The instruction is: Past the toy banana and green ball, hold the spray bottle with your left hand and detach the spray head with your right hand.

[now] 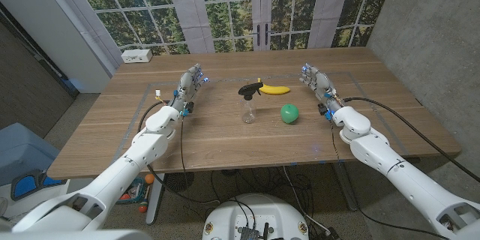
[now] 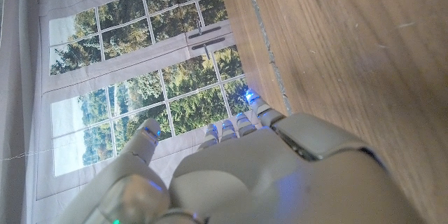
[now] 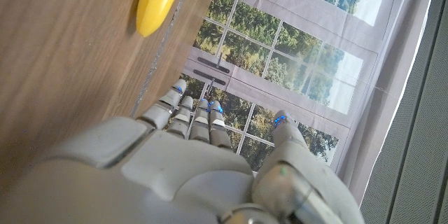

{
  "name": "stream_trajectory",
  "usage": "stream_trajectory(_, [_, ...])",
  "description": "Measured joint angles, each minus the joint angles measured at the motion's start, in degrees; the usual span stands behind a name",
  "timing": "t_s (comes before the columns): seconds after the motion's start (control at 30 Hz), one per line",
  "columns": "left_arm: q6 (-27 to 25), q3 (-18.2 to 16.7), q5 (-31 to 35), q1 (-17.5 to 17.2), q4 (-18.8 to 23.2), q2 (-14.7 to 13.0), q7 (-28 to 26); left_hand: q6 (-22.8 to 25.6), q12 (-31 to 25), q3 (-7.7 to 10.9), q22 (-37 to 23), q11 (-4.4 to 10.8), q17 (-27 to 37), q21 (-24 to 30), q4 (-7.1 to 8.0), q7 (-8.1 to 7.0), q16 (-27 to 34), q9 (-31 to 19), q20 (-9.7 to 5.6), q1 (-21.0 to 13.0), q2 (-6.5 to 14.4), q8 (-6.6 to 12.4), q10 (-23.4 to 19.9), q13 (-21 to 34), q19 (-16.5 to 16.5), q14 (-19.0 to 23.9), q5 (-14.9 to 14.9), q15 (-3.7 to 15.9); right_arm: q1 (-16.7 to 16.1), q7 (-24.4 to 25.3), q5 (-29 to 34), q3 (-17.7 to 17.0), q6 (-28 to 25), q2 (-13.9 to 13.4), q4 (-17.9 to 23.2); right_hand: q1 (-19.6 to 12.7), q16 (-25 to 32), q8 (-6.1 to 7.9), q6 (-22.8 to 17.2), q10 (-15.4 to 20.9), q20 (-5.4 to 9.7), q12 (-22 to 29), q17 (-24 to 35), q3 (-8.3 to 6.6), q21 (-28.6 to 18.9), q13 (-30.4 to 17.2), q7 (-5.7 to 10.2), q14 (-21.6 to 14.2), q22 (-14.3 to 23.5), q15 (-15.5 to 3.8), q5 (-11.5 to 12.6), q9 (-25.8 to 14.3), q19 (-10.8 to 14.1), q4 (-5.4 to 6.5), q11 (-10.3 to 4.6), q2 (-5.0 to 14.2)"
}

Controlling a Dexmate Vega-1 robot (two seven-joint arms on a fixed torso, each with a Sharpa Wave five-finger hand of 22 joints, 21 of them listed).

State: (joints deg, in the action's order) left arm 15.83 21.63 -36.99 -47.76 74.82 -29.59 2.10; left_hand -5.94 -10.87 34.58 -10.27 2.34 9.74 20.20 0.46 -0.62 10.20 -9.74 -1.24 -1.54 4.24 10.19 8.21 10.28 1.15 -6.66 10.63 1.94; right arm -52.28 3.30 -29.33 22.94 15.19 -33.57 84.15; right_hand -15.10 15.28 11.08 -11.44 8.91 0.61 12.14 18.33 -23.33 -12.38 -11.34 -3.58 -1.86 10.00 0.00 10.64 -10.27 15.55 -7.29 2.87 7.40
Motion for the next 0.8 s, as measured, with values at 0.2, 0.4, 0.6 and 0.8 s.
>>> stream_trajectory(0.2, [0.00,0.08,-0.15,0.23,-0.36,0.06,0.65,0.00,0.00,0.00,0.00,0.00,0.00,0.00,0.00,0.00,0.00,0.00,0.00,0.00,0.00,0.00,0.00,0.00,0.00,0.00,0.00,0.00,-1.95,1.19,1.90,0.46,-0.37,-1.49,4.23,0.00,0.00,0.00,0.00,0.00,0.00,0.00,-0.26,-0.31,0.00,0.00,0.00,0.00,0.00,0.00,0.00,0.00,0.00,-0.31,0.00,0.00])
stream_trajectory(0.4, [0.00,0.13,-0.24,0.35,-0.64,0.17,0.97,0.00,0.00,0.00,0.01,0.00,-0.01,-0.37,0.00,0.00,0.00,0.00,0.00,0.00,0.00,0.00,0.00,0.00,0.00,0.00,0.00,0.00,-3.02,1.59,2.62,0.64,-0.39,-1.95,6.21,0.00,-0.27,0.00,0.00,0.00,0.00,0.00,-0.26,-0.31,0.00,0.00,0.00,0.00,0.00,0.00,0.00,0.00,0.00,-0.31,0.00,0.00])
stream_trajectory(0.6, [0.16,0.19,-0.37,0.51,-1.10,0.29,1.46,0.00,0.00,0.00,0.01,0.00,-0.01,-0.37,0.00,0.00,0.00,0.01,0.00,0.00,0.00,0.00,0.00,0.00,0.00,0.00,0.00,0.00,-4.17,2.09,3.29,0.85,-0.65,-2.31,8.44,0.00,-0.26,0.00,0.00,-0.01,0.00,0.00,-0.26,-0.31,0.00,0.00,0.00,0.01,0.00,0.00,0.00,0.01,-0.01,-0.31,0.00,0.00])
stream_trajectory(0.8, [0.39,0.22,-0.63,0.80,-1.79,0.44,2.20,0.00,0.00,0.15,0.01,0.00,-0.01,-0.37,-0.15,0.00,0.00,0.01,0.00,0.00,0.00,0.00,0.00,-0.01,0.00,0.00,0.00,0.00,-5.42,2.74,3.84,0.96,-1.15,-2.71,10.82,0.00,-0.27,0.00,0.44,-0.01,0.00,0.00,-0.53,-0.31,0.00,0.01,0.00,0.01,-0.01,0.00,0.00,0.01,0.00,-0.79,0.00,0.00])
